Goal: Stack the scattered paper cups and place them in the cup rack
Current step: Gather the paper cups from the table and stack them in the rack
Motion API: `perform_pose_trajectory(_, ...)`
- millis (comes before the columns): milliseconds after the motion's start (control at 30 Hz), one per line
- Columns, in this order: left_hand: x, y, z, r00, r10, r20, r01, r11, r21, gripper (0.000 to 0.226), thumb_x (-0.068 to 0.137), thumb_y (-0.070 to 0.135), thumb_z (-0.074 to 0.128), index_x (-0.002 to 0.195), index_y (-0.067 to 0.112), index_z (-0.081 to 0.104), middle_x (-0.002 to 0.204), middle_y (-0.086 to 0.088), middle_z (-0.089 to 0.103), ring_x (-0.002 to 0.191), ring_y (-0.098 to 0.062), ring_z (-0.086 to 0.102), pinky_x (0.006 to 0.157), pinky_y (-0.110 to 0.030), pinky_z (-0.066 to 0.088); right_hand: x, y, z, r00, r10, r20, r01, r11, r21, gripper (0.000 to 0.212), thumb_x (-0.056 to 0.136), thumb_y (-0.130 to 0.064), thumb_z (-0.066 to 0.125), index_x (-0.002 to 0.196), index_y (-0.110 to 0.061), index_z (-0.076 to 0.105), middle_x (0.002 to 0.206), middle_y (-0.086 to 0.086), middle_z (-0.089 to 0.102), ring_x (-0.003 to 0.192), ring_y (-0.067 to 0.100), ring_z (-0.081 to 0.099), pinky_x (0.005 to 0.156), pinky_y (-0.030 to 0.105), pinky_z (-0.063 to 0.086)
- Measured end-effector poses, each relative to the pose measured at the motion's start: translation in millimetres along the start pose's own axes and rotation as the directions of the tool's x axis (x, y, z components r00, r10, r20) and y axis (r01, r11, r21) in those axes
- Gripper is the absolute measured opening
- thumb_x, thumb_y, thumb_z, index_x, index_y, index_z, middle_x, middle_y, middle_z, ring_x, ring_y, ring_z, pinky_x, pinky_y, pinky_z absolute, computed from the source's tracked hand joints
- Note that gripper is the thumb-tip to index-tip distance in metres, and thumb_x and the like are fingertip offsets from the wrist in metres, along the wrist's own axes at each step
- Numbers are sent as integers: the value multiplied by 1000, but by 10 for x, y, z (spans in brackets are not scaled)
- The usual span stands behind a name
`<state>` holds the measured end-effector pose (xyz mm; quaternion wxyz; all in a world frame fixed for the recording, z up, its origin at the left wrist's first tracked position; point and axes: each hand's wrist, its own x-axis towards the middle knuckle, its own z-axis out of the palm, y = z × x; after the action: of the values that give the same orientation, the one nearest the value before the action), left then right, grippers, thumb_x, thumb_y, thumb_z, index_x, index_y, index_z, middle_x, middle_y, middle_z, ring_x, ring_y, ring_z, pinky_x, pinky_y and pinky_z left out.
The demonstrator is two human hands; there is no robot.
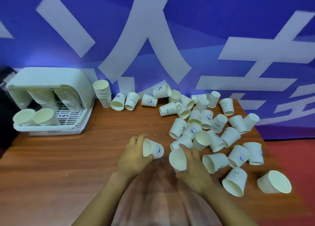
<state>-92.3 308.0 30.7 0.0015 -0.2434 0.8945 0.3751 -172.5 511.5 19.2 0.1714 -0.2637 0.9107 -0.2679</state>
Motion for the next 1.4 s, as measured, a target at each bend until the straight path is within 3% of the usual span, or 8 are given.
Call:
perform_pose_trajectory(167, -192, -362, -415, 1000, -15, -14, 16, 1000, 22, 64, 78, 34, 66, 135, 33, 38, 131, 3, 38, 119, -24, 42, 97, -36, 42, -18, -417, 258, 998, -27, -50, 28, 1000, 7, 80, 70, -25, 72, 139, -30, 31, 127, -6, 32, 111, 19, 50, 75, 25, 40)
perform_pose_trajectory(367, -272, -599, -722, 997, -55, -49, 58, 997, 53, 60, 79, 37, 65, 134, 33, 40, 129, 2, 38, 117, -25, 40, 95, -33, 39, 71, -765, 401, 999, -42, -24, 43, 998, 50, 74, 68, -38, 73, 130, -33, 33, 120, -11, 38, 108, 15, 50, 84, 36, 47)
perform_pose_trajectory(600, -301, -760, -835, 986, -150, -75, 153, 987, 43, 61, 78, 38, 67, 133, 34, 40, 125, 4, 37, 116, -23, 45, 97, -34, 42, 388, -924, 512, 998, -57, -35, 62, 989, 137, 79, 68, -51, 76, 132, -31, 34, 127, -11, 38, 117, 9, 43, 89, 24, 38)
perform_pose_trajectory(733, -271, -878, -1043, 979, -174, -110, 182, 981, 72, 58, 77, 39, 68, 129, 28, 44, 122, 3, 39, 114, -24, 46, 93, -37, 44, 533, -1016, 667, 999, -53, 14, 48, 974, 221, 75, 65, -61, 71, 128, -36, 37, 123, -12, 40, 114, 10, 45, 90, 29, 42)
perform_pose_trajectory(900, -218, -976, -1226, 980, -162, -115, 177, 974, 138, 61, 79, 41, 66, 133, 28, 40, 128, 2, 38, 115, -23, 46, 92, -35, 45, 602, -1168, 787, 998, -57, 26, 48, 961, 271, 75, 70, -51, 75, 132, -34, 37, 122, -12, 39, 114, 9, 43, 94, 29, 41)
perform_pose_trajectory(1033, -84, -1177, -1384, 983, -140, -119, 152, 984, 96, 59, 77, 42, 66, 130, 30, 43, 127, 4, 40, 114, -21, 47, 91, -35, 46, 686, -1347, 836, 994, -65, 85, 49, 982, 182, 83, 74, -47, 72, 141, -31, 27, 124, -15, 33, 114, 3, 35, 97, 29, 39)
perform_pose_trajectory(1133, -1, -1337, -1474, 992, -98, -81, 105, 991, 86, 55, 77, 41, 65, 127, 32, 43, 125, 7, 40, 114, -18, 46, 91, -32, 44, 793, -1500, 900, 996, -50, 72, 41, 991, 129, 84, 75, -39, 72, 144, -30, 25, 125, -12, 32, 120, 10, 37, 99, 29, 38)
perform_pose_trajectory(1400, 85, -2361, -2441, 994, -52, -96, 52, 999, -5, 61, 77, 37, 68, 132, 30, 42, 127, 4, 38, 118, -17, 45, 97, -28, 40, 1042, -2746, 1749, 989, -119, 85, 114, 991, 70, 84, 72, -21, 71, 142, -24, 26, 124, -11, 29, 118, 16, 44, 94, 23, 38)
